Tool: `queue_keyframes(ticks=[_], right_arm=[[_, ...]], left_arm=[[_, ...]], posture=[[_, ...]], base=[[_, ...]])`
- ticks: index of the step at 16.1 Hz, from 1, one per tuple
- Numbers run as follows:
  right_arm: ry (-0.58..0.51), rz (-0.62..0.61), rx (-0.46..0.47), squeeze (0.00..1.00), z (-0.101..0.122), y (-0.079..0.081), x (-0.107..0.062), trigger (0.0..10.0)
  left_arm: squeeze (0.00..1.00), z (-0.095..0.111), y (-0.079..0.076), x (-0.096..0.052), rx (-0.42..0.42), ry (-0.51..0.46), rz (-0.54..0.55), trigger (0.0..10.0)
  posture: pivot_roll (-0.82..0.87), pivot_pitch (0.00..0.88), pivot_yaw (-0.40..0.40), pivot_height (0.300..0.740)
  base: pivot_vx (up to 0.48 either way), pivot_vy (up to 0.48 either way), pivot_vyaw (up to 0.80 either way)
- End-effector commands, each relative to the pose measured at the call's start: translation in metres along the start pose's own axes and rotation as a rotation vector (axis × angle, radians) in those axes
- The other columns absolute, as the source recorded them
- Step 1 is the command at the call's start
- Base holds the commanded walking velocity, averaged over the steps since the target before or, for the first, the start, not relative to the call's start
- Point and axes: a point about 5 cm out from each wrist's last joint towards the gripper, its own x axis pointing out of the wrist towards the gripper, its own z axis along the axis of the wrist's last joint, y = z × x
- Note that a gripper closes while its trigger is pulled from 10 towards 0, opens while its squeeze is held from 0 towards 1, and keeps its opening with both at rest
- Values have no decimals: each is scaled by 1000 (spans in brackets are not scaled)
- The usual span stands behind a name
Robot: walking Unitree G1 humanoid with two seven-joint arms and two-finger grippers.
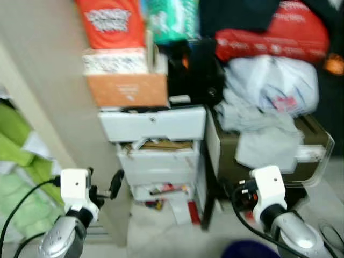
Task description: Clean up the room
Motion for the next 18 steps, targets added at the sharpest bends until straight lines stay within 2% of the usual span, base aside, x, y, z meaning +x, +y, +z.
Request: queue_keyframes(ticks=[1,6,8,18], right_arm=[[-3,20,-4,0,1,2,3,10000],[-2,3,1,0,0,0,6,10000],[-14,8,-28,0,1,1,7,10000],[-26,31,-41,0,2,4,8,10000]], left_arm=[[0,-1,3,1,-3,10,6,10000],[0,-1,4,3,-15,10,9,10000],[0,-1,3,5,-18,7,7,10000],[0,-1,4,6,-21,8,16,10000]], posture=[[-149,0,27,740],[-149,0,31,740],[-151,0,33,740],[-151,0,34,740]], base=[[0,0,0],[0,0,0],[0,0,0],[0,0,783]])
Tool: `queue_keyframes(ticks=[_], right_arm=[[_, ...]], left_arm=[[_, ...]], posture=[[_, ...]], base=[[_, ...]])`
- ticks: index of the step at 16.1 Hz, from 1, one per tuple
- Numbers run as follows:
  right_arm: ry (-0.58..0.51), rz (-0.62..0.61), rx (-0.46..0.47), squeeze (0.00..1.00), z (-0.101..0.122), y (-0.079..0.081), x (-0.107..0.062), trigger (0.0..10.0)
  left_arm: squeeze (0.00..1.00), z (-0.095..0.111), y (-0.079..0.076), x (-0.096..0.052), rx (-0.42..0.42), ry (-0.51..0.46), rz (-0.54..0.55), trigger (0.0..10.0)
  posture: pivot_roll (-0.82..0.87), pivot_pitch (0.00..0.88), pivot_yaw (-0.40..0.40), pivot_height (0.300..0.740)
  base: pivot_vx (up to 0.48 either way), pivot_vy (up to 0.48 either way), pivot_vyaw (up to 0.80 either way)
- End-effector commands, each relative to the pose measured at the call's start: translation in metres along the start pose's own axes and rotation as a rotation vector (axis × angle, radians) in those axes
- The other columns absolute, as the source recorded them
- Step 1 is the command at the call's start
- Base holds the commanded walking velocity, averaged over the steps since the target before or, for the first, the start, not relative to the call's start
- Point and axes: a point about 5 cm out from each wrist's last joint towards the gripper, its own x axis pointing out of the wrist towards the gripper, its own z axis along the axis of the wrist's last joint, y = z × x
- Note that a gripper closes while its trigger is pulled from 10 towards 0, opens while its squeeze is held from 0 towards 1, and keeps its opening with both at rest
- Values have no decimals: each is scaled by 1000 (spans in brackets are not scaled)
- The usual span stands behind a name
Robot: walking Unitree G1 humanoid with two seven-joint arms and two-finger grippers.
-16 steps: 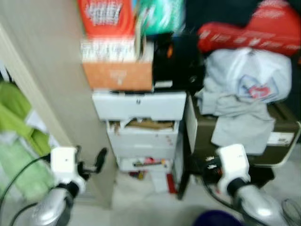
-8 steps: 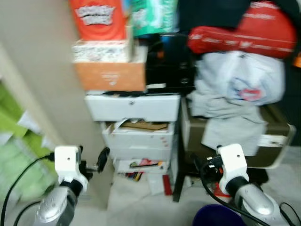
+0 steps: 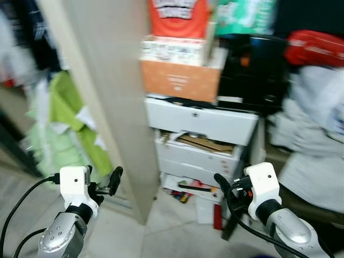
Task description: Clean up the room
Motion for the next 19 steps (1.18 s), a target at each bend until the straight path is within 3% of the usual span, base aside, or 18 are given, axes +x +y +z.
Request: queue_keyframes(ticks=[1,9,11,19], right_arm=[[-5,4,-1,0,0,1,1,10000],[-5,4,-1,0,0,1,1,10000],[-19,62,-18,0,2,8,4,10000],[-20,77,-20,0,1,8,4,10000]], left_arm=[[0,-1,1,0,3,8,4,10000],[0,-1,1,0,3,8,4,10000],[0,0,20,0,20,-12,179,10000],[0,-2,22,0,29,-18,218,10000]], posture=[[-151,0,34,740],[-151,0,34,740],[-146,0,28,740],[-146,0,24,740]], base=[[0,0,800],[0,0,800],[0,0,800],[0,0,800]])
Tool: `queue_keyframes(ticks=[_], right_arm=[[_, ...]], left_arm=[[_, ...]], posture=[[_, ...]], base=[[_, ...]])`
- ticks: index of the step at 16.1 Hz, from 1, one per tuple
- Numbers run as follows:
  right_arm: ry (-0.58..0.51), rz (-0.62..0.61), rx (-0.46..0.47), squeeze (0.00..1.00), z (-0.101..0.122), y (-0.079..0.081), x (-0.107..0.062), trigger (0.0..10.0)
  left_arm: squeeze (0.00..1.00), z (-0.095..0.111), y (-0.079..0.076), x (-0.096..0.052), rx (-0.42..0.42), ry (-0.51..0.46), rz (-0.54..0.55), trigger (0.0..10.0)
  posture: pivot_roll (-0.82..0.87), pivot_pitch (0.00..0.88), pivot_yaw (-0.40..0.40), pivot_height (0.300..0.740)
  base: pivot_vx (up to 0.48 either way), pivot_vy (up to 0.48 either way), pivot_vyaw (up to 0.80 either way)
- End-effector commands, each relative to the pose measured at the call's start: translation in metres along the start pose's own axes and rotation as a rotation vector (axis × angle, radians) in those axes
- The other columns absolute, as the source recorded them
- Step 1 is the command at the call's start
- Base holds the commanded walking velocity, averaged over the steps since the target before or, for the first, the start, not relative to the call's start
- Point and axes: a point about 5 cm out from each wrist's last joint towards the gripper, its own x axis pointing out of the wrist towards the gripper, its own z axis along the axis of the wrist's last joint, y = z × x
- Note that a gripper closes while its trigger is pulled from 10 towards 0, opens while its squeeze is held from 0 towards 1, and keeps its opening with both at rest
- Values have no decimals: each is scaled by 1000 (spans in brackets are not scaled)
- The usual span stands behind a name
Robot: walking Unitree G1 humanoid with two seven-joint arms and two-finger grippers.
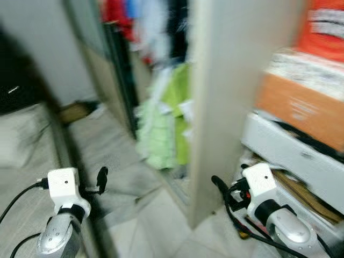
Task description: Clean up the room
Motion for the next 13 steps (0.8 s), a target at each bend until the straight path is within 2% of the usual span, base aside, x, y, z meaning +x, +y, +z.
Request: queue_keyframes(ticks=[1,13], right_arm=[[-17,22,-1,0,4,3,1,10000],[-13,42,4,0,2,3,3,10000]], left_arm=[[0,1,2,0,13,-4,9,10000],[0,1,2,1,28,-12,31,10000]], posture=[[-147,0,23,740],[-143,0,19,740]], base=[[0,0,800],[0,0,800]])
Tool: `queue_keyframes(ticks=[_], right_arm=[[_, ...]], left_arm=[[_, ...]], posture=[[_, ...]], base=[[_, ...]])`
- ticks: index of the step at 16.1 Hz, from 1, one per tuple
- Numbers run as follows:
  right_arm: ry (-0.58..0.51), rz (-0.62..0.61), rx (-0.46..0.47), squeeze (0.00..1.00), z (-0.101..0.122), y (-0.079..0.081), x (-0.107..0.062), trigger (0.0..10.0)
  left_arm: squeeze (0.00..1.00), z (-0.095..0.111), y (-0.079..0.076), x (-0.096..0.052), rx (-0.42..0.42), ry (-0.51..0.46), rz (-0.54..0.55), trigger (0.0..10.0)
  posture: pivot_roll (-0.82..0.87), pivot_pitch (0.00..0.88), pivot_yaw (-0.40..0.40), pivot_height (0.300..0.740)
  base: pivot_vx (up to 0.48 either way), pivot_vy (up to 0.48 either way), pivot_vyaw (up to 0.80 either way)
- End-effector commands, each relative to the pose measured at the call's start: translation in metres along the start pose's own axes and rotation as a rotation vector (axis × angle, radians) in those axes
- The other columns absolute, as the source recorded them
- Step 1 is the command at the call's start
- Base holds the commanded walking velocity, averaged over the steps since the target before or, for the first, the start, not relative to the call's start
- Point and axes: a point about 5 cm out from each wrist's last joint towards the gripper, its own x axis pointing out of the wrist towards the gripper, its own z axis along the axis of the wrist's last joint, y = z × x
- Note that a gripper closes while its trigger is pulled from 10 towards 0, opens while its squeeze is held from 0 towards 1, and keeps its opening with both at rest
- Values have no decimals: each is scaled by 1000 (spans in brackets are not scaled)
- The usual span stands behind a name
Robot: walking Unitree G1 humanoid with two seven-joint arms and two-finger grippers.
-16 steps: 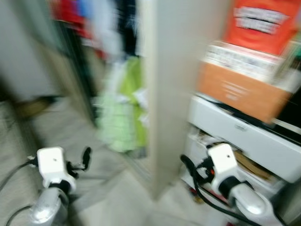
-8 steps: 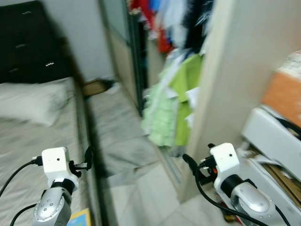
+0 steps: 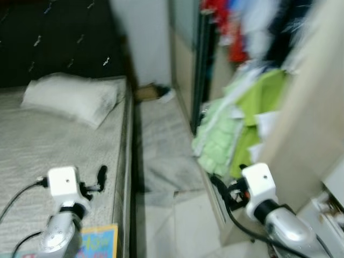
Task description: Clean up the room
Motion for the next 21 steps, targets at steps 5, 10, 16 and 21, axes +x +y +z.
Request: queue_keyframes(ticks=[5,10,16,21], right_arm=[[2,4,-4,0,0,-5,1,10000],[-12,9,8,0,7,-14,20,10000],[-51,-42,-8,0,11,-16,27,10000],[-75,-85,-4,0,14,-22,30,10000]], left_arm=[[0,5,-7,3,6,-27,-35,10000],[0,6,-10,5,1,-30,-52,10000],[0,8,-17,7,-14,-43,-108,10000],[0,8,-19,10,-23,-37,-133,10000]], posture=[[-142,0,21,740],[-138,0,19,740],[-136,0,22,740],[-138,0,27,740]], base=[[0,0,640],[0,0,0],[0,0,0],[167,0,0]])
